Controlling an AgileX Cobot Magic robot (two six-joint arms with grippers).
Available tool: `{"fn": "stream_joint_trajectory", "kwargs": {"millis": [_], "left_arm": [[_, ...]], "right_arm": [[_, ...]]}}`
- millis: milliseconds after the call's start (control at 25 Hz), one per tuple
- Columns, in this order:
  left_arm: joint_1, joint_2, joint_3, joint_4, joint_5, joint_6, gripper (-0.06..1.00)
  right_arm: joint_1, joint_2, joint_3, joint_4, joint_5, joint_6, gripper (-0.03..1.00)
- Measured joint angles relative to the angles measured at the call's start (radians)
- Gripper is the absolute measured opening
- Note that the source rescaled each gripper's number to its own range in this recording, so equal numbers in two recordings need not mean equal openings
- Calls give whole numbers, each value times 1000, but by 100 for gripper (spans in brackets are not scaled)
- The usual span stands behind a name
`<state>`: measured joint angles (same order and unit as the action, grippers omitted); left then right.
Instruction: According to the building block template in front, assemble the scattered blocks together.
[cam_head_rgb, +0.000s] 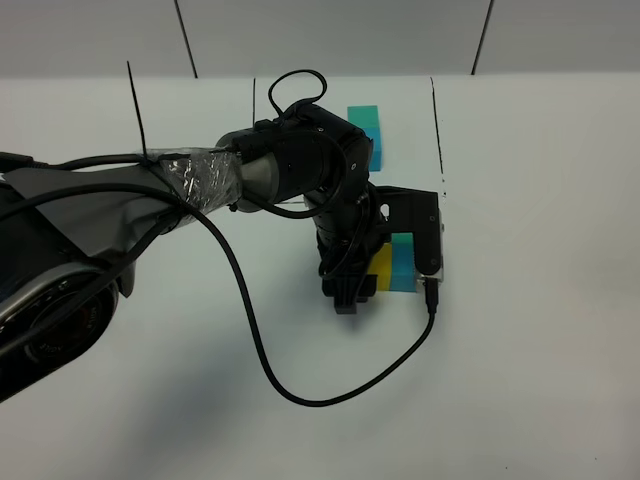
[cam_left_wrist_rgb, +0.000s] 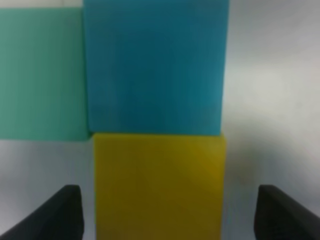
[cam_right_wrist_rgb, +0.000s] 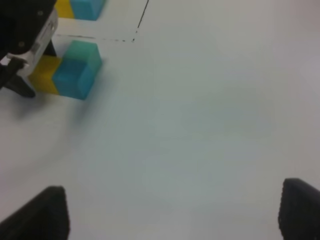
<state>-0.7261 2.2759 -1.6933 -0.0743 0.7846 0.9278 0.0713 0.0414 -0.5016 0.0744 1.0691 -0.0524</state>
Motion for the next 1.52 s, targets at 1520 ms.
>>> {"fn": "stream_joint_trajectory", "kwargs": {"millis": [1520], "left_arm": [[739, -983, 355, -3, 349, -742, 58]], "right_arm": [[0, 0, 0, 0, 1, 0, 70]]}}
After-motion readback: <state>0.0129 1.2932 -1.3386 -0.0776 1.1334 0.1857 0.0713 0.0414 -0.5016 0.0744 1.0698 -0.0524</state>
